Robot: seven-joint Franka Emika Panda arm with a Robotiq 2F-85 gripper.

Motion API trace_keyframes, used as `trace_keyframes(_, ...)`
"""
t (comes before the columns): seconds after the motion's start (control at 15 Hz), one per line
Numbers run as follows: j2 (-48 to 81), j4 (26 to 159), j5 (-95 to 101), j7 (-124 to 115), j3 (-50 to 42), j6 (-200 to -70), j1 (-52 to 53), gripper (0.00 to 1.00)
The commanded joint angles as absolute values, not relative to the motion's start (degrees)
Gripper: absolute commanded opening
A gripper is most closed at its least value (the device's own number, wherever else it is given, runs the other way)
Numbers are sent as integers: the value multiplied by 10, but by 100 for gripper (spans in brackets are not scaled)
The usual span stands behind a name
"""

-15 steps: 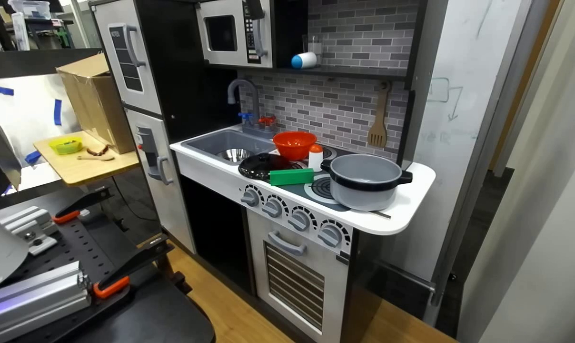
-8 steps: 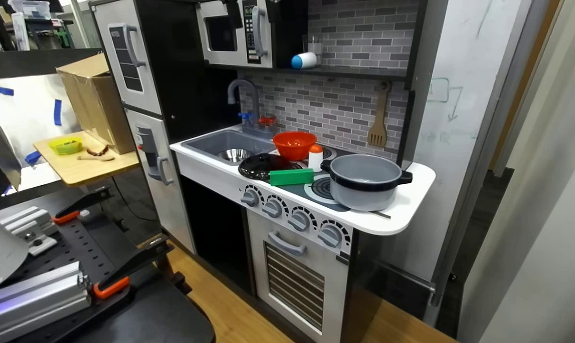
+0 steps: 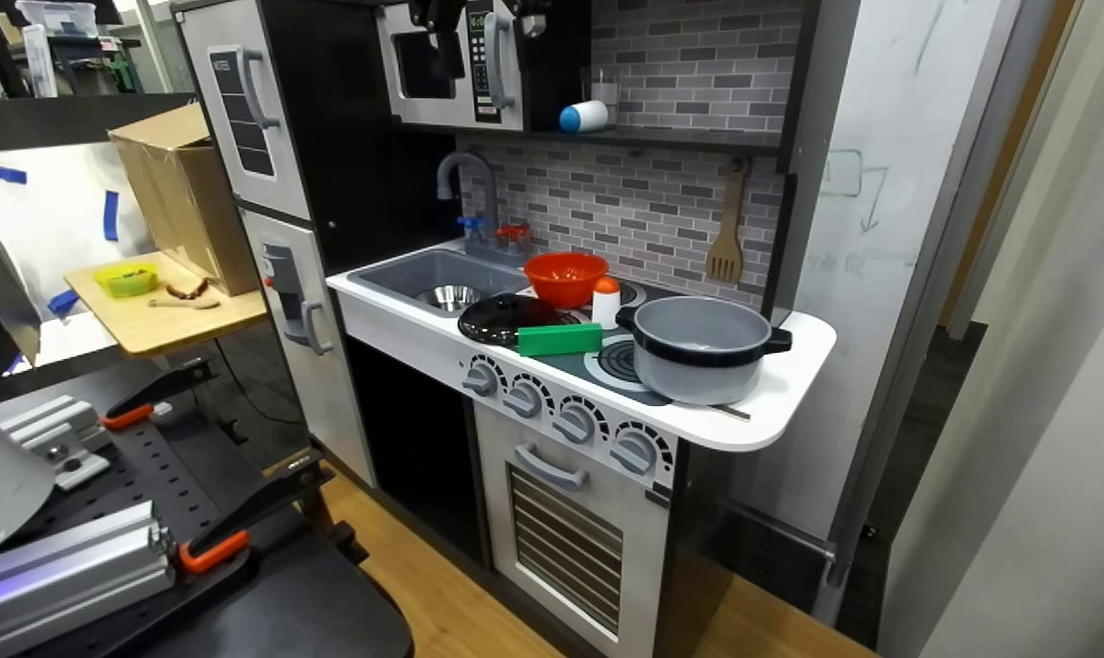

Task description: Put the lid on the pot

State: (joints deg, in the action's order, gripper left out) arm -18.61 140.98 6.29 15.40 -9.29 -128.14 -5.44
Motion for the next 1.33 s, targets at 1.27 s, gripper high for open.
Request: trace_keyframes(1.27,-91,1435,4,257,-103,-1299,-40,100)
